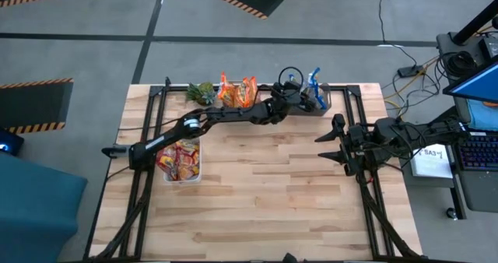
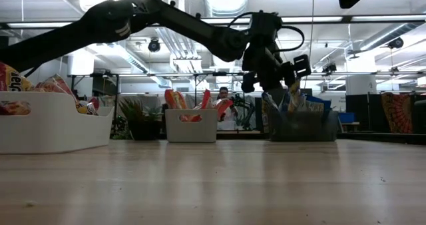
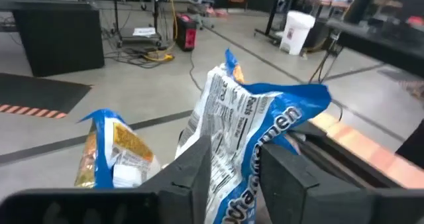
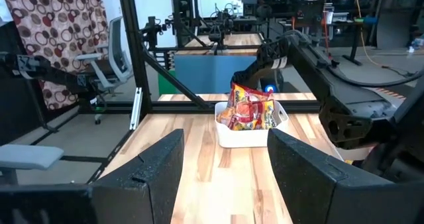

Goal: Sort Maruchan noodles
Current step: Put the blue noodle pack into the black bin, then return to Home Position

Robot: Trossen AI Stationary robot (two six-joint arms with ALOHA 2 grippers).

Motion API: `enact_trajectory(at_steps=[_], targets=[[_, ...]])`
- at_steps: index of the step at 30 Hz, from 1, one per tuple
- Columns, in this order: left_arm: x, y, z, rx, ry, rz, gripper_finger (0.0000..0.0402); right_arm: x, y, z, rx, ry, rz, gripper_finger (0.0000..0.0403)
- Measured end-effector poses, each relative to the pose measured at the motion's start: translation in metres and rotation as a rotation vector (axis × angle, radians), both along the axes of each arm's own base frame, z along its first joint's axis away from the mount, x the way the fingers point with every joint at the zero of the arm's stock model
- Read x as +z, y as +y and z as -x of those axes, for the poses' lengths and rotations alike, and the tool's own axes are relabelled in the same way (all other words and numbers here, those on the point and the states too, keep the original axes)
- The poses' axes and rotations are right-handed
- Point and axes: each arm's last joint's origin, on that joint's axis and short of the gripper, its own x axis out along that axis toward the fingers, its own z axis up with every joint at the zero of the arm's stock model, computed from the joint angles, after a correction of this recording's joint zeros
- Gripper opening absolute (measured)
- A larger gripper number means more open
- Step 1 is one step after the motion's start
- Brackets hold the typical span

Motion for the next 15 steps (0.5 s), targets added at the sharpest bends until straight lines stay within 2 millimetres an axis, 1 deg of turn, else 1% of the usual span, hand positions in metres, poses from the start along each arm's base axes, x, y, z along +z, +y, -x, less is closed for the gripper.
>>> enact_trajectory(at_steps=[3, 7, 11, 14, 15], targets=[[0.005, -0.006, 0.001, -0.030, 0.044, 0.007, 0.0118, 0.000, 0.000, 0.000, 0.000, 0.000, 0.000, 0.0206], [0.023, -0.022, 0.002, -0.063, 0.151, 0.031, 0.0143, 0.000, 0.000, 0.000, 0.000, 0.001, 0.002, 0.0206], [0.032, -0.045, 0.009, -0.093, 0.295, 0.037, 0.0157, -0.003, 0.000, 0.001, 0.000, 0.031, 0.026, 0.0206], [0.049, -0.066, 0.019, -0.081, 0.424, -0.017, 0.0159, -0.008, 0.000, 0.001, 0.000, 0.077, 0.051, 0.0206], [0.058, -0.074, 0.024, -0.063, 0.466, -0.053, 0.0158, -0.009, 0.000, 0.002, 0.000, 0.079, 0.061, 0.0206]])
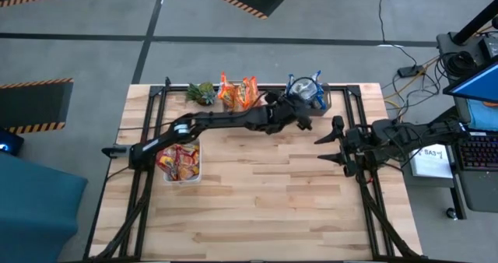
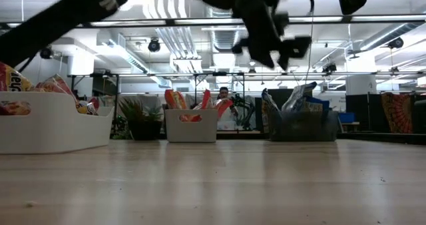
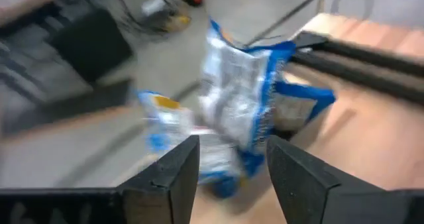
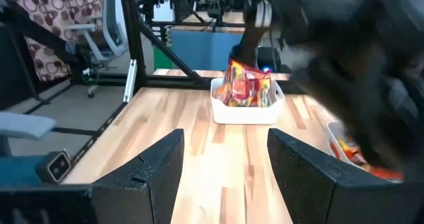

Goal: Sort Maruchan noodles
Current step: Return to Home Position

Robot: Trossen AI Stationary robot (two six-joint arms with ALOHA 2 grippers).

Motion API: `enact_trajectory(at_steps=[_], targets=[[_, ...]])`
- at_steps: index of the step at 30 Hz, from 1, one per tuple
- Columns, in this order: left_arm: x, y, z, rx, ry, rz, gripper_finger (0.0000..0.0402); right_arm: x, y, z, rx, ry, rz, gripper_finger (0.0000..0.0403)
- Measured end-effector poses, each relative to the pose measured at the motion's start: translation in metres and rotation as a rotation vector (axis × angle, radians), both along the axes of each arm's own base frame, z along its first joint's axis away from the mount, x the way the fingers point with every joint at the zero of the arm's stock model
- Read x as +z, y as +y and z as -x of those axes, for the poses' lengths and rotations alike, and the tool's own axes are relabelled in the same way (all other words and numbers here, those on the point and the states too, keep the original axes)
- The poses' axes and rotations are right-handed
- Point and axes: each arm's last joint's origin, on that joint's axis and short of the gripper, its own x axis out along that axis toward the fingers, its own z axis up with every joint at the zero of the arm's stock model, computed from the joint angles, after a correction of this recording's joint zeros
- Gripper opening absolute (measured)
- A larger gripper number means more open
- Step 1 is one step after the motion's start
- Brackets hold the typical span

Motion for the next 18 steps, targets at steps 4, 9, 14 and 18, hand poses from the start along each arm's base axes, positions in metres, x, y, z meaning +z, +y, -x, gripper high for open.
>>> enact_trajectory(at_steps=[4, 9, 14, 18], targets=[[0.029, -0.035, 0.015, -0.053, 0.212, -0.160, 0.0148, -0.005, -0.001, 0.004, 0.002, -0.025, 0.041, 0.0206], [0.037, -0.068, 0.035, -0.223, 0.501, -0.221, 0.0120, -0.020, -0.001, 0.008, 0.003, -0.082, 0.110, 0.0206], [0.048, -0.080, 0.061, -0.517, 0.614, 0.016, 0.0080, -0.033, -0.003, 0.015, 0.001, -0.134, 0.144, 0.0206], [0.041, -0.089, 0.067, -0.741, 0.610, 0.218, 0.0049, -0.037, -0.004, 0.024, -0.003, -0.178, 0.146, 0.0206]])
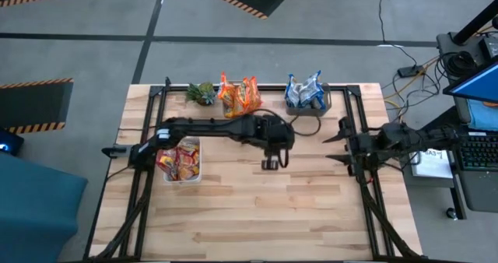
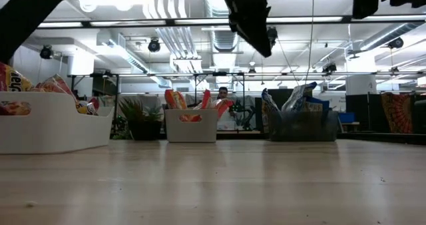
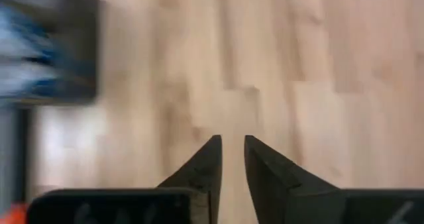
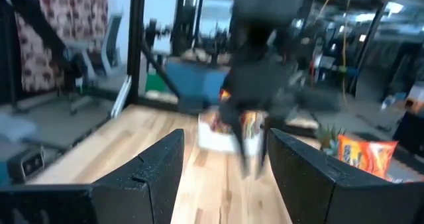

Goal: Sort Maruchan noodles
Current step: Return to Home Position

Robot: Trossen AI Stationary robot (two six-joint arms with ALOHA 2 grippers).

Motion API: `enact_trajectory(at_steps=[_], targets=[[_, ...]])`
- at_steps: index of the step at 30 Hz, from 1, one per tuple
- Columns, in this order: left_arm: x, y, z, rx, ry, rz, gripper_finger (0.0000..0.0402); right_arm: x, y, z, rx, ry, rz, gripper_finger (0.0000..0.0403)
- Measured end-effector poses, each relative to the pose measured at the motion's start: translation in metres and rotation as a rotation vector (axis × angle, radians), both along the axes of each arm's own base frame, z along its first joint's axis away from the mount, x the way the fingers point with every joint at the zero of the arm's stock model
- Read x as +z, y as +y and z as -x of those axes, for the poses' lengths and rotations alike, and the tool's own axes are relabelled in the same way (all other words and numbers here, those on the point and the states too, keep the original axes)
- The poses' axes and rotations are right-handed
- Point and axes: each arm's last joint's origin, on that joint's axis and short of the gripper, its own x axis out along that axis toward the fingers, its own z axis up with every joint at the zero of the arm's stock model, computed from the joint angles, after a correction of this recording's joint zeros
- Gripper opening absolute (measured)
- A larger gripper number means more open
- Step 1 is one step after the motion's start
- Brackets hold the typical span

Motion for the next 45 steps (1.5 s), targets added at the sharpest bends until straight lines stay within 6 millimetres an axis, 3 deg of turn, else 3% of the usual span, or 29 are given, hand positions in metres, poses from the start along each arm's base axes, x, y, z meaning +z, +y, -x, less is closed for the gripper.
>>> enact_trajectory(at_steps=[5, 9, 12, 17, 22, 30, 36, 41, 45], targets=[[-0.013, -0.007, 0.021, 0.007, 0.065, 0.043, 0.0021, -0.004, -0.002, 0.011, 0.006, -0.058, -0.047, 0.0206], [-0.021, -0.016, 0.050, 0.014, -0.055, 0.068, 0.0009, -0.008, -0.003, 0.017, 0.014, -0.067, -0.074, 0.0206], [-0.028, -0.019, 0.088, 0.039, -0.201, 0.110, 0.0007, -0.008, -0.003, 0.020, 0.013, -0.116, -0.056, 0.0206], [-0.035, -0.012, 0.159, 0.111, -0.458, 0.100, 0.0007, -0.025, -0.002, 0.012, 0.008, -0.062, -0.033, 0.0206], [-0.032, -0.006, 0.224, 0.105, -0.736, 0.125, 0.0007, -0.036, -0.001, 0.006, 0.002, -0.136, -0.036, 0.0206], [-0.066, 0.000, 0.306, 0.081, -1.017, 0.121, 0.0007, -0.042, -0.001, 0.003, -0.008, -0.191, -0.003, 0.0206], [-0.093, 0.005, 0.343, 0.168, -1.213, 0.108, 0.0007, -0.042, -0.001, 0.003, -0.015, -0.200, 0.028, 0.0206], [-0.111, 0.006, 0.358, 0.158, -1.270, 0.095, 0.0007, -0.044, -0.001, 0.002, -0.039, -0.188, 0.013, 0.0206], [-0.113, 0.006, 0.364, 0.149, -1.243, 0.073, 0.0007, -0.047, -0.002, 0.001, -0.075, -0.173, -0.018, 0.0206]])
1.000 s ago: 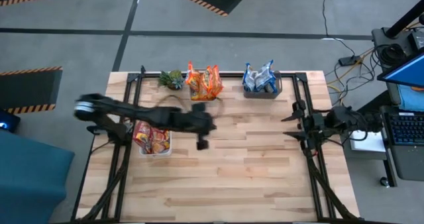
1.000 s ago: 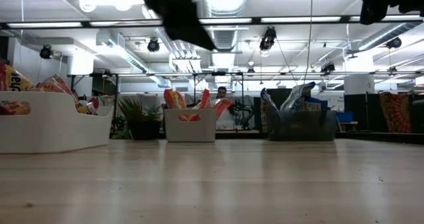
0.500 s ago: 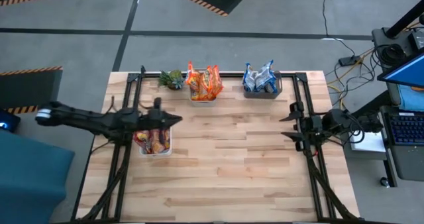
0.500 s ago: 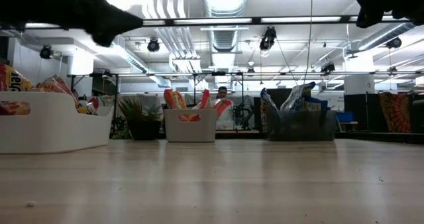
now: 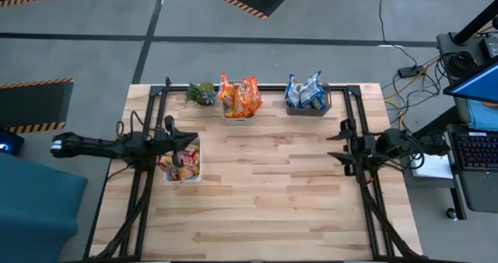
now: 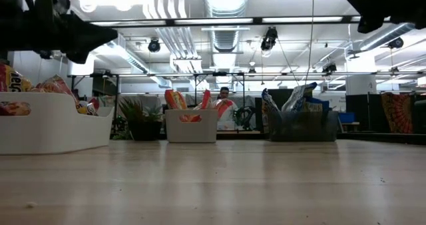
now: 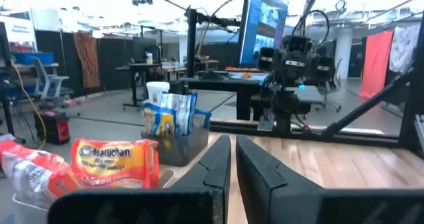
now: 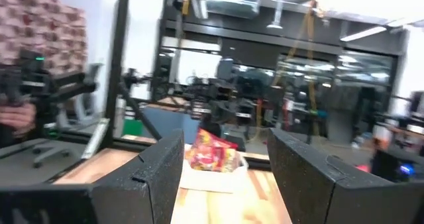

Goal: Sort Maruchan noodles
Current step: Return to Home Position

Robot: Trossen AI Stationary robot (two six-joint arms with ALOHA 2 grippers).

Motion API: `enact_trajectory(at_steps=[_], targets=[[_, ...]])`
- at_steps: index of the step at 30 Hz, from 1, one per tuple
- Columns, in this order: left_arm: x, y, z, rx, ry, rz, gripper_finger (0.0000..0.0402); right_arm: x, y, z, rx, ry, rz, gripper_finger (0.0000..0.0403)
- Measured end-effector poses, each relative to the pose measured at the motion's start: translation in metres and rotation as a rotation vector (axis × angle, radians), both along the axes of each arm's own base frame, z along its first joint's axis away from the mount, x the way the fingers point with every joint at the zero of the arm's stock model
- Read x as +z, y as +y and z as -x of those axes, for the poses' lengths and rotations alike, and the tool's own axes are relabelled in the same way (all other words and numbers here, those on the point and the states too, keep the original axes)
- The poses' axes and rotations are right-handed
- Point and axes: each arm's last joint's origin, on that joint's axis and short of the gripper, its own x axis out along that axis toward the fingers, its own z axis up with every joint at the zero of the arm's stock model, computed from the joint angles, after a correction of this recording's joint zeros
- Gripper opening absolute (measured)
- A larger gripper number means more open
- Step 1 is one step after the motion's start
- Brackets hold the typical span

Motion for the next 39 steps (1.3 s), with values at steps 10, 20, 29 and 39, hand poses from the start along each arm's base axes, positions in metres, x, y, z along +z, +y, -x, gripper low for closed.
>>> enact_trajectory(at_steps=[10, 20, 29, 39], targets=[[-0.002, 0.001, 0.014, 0.002, -0.002, -0.014, 0.0007, 0.020, -0.003, 0.008, -0.084, -0.042, 0.031, 0.0206], [-0.006, 0.001, 0.012, 0.001, 0.045, -0.009, 0.0007, 0.022, -0.003, 0.009, -0.074, -0.033, 0.037, 0.0206], [-0.008, 0.001, 0.010, -0.006, 0.060, 0.039, 0.0007, 0.010, -0.002, 0.004, -0.062, -0.003, 0.002, 0.0206], [-0.009, 0.001, 0.009, -0.006, 0.081, 0.038, 0.0007, -0.008, -0.001, -0.003, -0.049, 0.021, -0.033, 0.0206]])
